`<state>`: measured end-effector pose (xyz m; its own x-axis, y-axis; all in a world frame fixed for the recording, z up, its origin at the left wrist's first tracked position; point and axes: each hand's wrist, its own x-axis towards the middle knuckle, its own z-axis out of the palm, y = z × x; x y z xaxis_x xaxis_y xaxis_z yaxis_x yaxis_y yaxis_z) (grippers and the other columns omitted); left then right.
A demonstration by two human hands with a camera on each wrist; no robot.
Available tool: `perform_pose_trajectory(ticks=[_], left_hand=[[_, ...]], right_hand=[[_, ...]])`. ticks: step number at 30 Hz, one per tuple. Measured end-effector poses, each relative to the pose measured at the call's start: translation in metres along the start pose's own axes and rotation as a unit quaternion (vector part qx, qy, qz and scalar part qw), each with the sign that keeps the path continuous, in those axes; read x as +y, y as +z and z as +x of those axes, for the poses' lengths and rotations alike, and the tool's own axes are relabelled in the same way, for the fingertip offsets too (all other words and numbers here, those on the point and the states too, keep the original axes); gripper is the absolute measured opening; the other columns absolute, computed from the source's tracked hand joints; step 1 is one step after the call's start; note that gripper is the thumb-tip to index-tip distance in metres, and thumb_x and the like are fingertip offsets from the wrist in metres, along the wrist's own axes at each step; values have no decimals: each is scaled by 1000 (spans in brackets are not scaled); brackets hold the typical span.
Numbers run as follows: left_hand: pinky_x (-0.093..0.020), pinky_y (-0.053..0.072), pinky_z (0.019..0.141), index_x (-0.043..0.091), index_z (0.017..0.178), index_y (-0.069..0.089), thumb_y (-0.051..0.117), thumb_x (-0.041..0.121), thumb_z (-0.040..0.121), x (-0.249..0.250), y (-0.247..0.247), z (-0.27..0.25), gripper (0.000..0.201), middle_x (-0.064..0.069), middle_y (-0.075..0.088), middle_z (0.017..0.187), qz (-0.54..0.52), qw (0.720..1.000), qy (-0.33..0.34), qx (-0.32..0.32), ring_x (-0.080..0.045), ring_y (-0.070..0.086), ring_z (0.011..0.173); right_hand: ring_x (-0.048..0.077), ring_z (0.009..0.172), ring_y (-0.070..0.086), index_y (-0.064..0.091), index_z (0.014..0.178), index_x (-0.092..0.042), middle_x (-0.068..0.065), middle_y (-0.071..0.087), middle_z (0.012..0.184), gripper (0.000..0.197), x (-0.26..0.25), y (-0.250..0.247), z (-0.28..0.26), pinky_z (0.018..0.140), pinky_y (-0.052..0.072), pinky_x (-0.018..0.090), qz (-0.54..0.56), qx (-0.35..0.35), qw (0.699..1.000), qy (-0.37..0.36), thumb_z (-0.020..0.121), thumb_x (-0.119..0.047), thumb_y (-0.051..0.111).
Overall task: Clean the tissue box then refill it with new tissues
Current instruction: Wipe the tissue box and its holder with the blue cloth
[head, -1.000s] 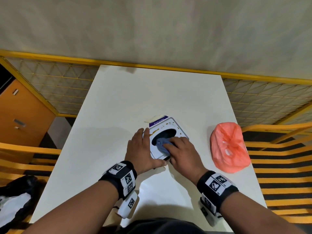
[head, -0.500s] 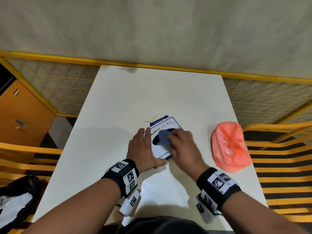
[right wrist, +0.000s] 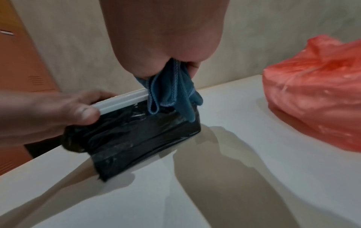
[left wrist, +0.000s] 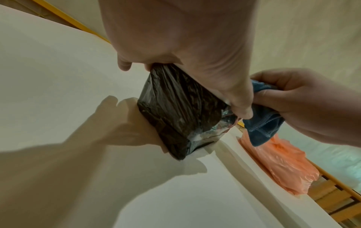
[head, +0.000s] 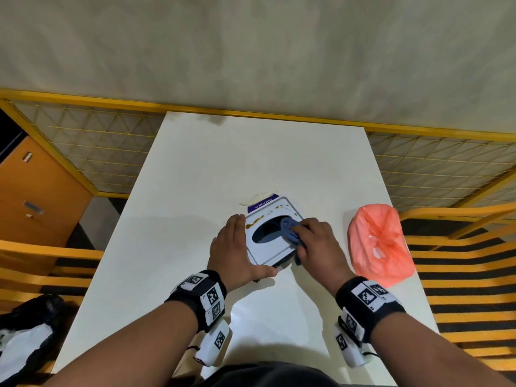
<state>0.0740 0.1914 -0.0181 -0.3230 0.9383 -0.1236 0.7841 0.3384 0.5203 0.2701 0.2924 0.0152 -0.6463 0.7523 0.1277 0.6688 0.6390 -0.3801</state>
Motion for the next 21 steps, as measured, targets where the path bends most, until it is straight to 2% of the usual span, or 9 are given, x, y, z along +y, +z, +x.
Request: perform_pose_trajectory(ticks=[4,6,7,9,11,12,15,18,21], left_hand=[[-41,25,119,14,156,3,69,85,45,2,-3,0,147,-3,7,164,6,1000,-1,-3,-22,14,150],[-42,25,119,14,156,4,69,85,45,3,-4,1,147,-3,8,164,11,1000,-2,-6,-22,15,149],[-42,27,118,14,156,4,68,86,44,2,-3,2,148,-3,9,163,16,1000,-5,-8,-23,17,149],[-44,30,116,12,156,7,64,88,42,1,-1,3,147,-4,12,162,19,1000,-5,-5,-24,21,147],[-46,32,114,12,156,11,59,87,44,-2,1,4,143,-7,17,162,-2,1000,6,6,-26,25,146],[-47,31,114,11,156,11,56,84,45,-3,2,3,141,-9,17,162,-18,1000,12,5,-27,25,146],[-47,33,113,10,156,13,59,82,47,-5,2,3,139,-9,20,161,-26,999,25,7,-28,28,145],[-48,39,108,10,154,15,66,88,46,-6,2,4,143,-6,24,157,6,999,30,15,-27,33,141],[-47,38,109,12,154,11,64,89,43,-3,-1,5,145,-4,20,158,24,1000,18,-10,-26,31,142]], right_hand=[[38,83,53,69,109,-7,14,60,98,42,12,-2,11,74,46,39,4,6,999,41,71,-3,51],[37,84,53,68,110,-8,13,59,98,42,13,-6,17,73,43,36,5,15,998,60,72,0,55],[36,84,52,68,110,-9,12,59,97,41,8,-6,17,72,43,36,4,18,999,44,71,1,57],[32,83,52,68,105,-10,10,60,97,35,-14,-3,11,70,44,36,0,6,999,-41,72,-4,58],[29,83,52,68,101,-13,7,61,99,30,-40,9,-3,69,47,37,-11,-32,991,-132,75,-14,53],[27,85,51,67,103,-15,6,61,103,30,-48,15,-10,70,47,37,-13,-54,988,-145,76,-16,52],[25,87,49,67,101,-18,3,61,104,29,-46,22,-14,71,47,34,-1,-63,992,-113,74,-16,56],[28,83,52,67,97,-15,6,61,99,32,-30,13,-5,68,47,36,-10,-62,994,-94,73,-18,46],[33,83,52,67,103,-11,10,60,97,33,-12,5,1,66,48,42,-17,-47,998,-45,72,-7,57]])
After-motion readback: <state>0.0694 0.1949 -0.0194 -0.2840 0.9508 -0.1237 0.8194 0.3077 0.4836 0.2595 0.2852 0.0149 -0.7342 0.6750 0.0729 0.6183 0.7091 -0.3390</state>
